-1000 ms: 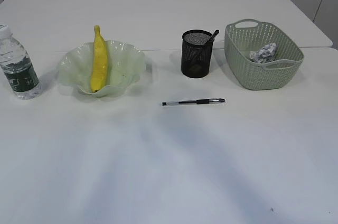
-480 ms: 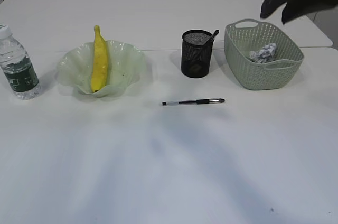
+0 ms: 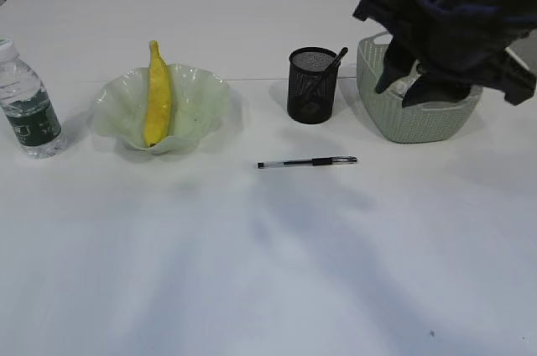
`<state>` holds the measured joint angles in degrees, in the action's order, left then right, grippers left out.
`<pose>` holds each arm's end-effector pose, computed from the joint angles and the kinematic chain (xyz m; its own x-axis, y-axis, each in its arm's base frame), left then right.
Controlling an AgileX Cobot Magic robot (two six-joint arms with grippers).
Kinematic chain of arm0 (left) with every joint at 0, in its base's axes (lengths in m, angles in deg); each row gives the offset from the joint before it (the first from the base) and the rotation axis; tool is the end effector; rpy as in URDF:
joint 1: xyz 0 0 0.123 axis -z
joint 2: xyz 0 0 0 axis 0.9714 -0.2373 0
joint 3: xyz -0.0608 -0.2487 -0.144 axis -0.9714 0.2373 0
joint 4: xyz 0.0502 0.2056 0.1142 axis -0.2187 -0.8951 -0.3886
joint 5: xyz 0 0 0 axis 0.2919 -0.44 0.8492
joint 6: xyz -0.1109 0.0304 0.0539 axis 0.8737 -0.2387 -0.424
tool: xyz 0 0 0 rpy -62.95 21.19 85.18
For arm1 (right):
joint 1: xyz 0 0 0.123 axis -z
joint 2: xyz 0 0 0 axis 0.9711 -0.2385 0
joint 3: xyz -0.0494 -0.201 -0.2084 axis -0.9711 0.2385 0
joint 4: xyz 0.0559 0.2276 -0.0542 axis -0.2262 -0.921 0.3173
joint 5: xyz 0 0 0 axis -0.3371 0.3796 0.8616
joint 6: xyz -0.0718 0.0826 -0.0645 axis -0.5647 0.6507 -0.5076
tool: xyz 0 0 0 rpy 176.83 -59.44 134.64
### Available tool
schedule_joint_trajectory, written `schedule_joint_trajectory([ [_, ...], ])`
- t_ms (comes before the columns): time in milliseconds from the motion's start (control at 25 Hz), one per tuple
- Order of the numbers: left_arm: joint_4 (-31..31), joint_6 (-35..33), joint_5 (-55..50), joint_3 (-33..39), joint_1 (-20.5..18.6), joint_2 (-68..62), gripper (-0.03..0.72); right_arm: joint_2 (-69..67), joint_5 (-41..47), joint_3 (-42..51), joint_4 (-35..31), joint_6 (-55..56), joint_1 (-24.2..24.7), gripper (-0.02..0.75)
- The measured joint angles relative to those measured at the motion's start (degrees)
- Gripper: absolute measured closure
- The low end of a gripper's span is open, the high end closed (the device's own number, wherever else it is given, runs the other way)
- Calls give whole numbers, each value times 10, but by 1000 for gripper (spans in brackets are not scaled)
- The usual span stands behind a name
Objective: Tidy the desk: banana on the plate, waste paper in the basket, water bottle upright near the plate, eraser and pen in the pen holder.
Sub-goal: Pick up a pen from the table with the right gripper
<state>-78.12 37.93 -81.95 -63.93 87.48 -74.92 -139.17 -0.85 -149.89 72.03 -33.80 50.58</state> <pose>0.1467 -0.0278 0.4246 0.2037 0.2554 -0.9451 0.1322 0.9493 0.2851 0.3012 0.1319 0.2996 -0.7836 0.4742 -0.4014 0.3379 0.8675 0.3652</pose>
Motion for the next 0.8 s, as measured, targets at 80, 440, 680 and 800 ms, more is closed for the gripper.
schedule_joint_trajectory([
  [80, 1, 0, 0, 0, 0, 0, 160, -24, -5, 0, 0, 30, 0, 507],
  [440, 2, 0, -73, 0, 0, 0, 160, -118, -98, 0, -11, 182, 0, 507],
  [680, -2, 0, -122, 0, 0, 5, 160, -165, -146, 0, -9, 259, 0, 507],
  [800, 2, 0, -126, 0, 0, 15, 160, -188, -153, 0, -6, 305, 0, 507],
])
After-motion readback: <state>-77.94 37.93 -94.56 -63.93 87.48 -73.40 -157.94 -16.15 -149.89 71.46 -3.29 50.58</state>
